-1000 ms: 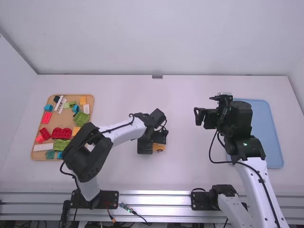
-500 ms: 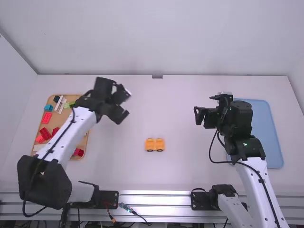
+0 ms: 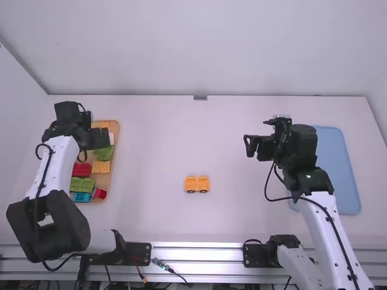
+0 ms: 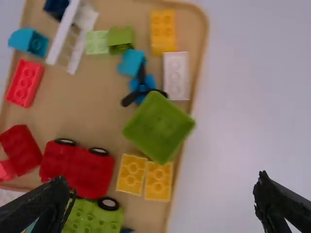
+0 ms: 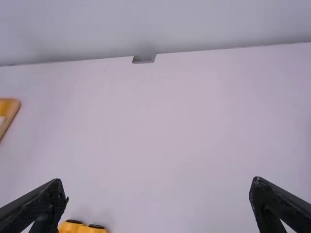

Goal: Assemble lego blocks to make yellow taxi

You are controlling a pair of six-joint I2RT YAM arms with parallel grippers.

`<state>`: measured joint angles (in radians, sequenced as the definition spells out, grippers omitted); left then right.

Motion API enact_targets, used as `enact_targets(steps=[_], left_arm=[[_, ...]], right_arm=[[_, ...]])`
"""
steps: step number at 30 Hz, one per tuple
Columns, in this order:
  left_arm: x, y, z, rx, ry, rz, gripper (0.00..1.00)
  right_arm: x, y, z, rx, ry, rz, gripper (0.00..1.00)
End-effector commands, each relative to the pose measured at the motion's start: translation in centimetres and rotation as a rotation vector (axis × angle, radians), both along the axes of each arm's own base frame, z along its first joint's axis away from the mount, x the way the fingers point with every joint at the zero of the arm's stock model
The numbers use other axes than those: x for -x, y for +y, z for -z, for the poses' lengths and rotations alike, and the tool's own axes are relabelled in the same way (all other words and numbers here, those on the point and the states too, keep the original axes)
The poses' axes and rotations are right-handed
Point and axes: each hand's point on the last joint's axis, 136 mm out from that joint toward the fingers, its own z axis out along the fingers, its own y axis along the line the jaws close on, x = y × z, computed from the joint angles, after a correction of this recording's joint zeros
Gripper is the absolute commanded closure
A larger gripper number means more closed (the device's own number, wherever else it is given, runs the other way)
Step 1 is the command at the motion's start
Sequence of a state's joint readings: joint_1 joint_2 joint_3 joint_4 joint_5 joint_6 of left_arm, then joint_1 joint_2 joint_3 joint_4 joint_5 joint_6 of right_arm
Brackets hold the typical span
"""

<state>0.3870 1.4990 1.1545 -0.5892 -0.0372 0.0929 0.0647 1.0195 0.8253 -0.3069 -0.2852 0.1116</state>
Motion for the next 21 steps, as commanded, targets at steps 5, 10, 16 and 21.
enact_targets(steps=[5,10,16,21], left_arm=[[1.7,3.3,4.2,0.06,0.059,-0.117,0.01],[2.0,4.4,6.3,0.071,0.103,-0.127,0.01],[2.1,4.1,8.9,0.048,0.189,0.003,0.04],[2.5,4.1,9.5,0.053,0.203,0.0,0.14]], right_arm=[[-1.0,0.7,-1.1,0.0,-0.03,-0.027,0.01],[-1.0,2.6,-1.7,0.02,-0.075,-0.095,0.01],[-1.2,4.1,-2.8,0.029,-0.136,-0.148,0.01],[-1.5,3.9,-3.3,0.024,-0.156,-0.137,0.01]])
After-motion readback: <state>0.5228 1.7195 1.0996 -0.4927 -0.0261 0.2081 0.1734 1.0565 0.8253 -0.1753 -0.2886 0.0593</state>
